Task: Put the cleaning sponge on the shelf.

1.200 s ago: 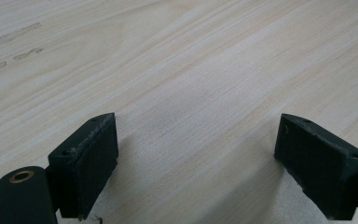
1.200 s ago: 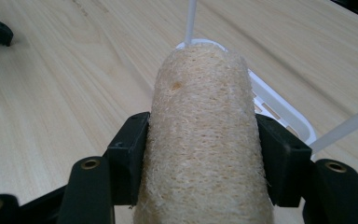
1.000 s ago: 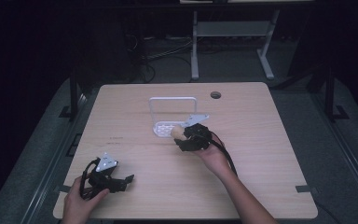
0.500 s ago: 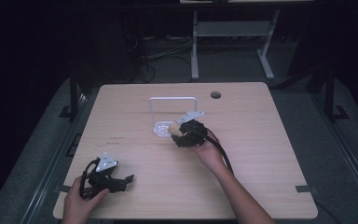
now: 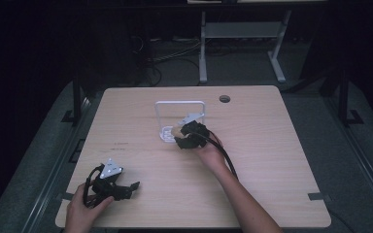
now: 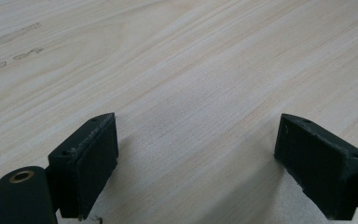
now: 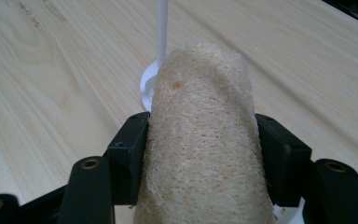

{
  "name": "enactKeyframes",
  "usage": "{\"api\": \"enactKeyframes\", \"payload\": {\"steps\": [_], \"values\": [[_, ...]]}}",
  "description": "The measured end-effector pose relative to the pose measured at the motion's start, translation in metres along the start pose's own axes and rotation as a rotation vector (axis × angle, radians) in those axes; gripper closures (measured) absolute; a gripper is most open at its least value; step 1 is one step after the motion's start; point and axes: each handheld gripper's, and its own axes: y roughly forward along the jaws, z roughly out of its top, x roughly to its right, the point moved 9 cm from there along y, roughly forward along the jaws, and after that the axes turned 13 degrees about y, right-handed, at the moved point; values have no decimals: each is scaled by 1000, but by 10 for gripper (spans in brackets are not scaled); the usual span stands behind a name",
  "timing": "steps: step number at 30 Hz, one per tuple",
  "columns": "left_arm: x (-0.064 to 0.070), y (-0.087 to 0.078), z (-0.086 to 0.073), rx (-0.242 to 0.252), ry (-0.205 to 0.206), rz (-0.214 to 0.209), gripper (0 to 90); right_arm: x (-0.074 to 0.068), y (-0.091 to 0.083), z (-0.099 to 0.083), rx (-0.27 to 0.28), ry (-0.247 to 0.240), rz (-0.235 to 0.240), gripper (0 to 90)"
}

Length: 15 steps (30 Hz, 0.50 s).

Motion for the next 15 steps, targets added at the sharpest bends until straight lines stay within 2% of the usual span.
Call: {"api": "enactKeyframes", "payload": {"steps": [15], "values": [[0,0,0,-1,-1,0,129,6,27,-3,-33,-5,-36,402]]}}
